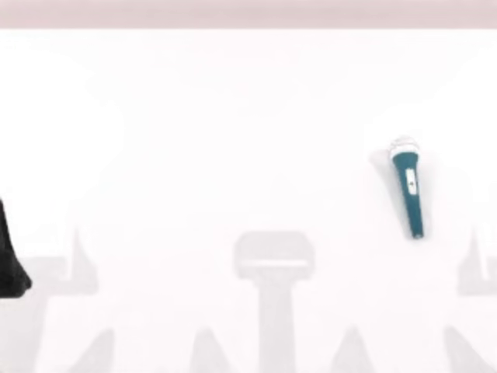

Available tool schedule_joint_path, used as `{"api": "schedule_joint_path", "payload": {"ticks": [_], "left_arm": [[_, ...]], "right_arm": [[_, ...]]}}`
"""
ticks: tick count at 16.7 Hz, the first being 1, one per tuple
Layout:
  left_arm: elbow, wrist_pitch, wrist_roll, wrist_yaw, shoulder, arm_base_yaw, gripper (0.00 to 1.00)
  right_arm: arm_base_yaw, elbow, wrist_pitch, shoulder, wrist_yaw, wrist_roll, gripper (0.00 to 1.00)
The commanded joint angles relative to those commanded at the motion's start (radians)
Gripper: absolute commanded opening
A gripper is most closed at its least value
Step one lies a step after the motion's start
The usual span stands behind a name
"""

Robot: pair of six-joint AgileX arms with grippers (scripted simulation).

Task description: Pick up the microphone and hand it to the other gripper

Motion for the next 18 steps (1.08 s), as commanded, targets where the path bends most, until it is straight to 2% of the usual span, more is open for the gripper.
{"api": "schedule_joint_path", "payload": {"ticks": [4,8,18], "left_arm": [[0.000,0.000,0.000,0.000,0.000,0.000,1.00],[0.000,0.000,0.000,0.000,0.000,0.000,1.00],[0.000,0.000,0.000,0.000,0.000,0.000,1.00]], "right_arm": [[0.009,0.027,-0.024,0.031,-0.001,0.006,1.00],[0.052,0.181,-0.154,0.220,0.002,0.043,1.00],[0.214,0.902,-0.615,1.194,0.018,0.231,1.00]]}}
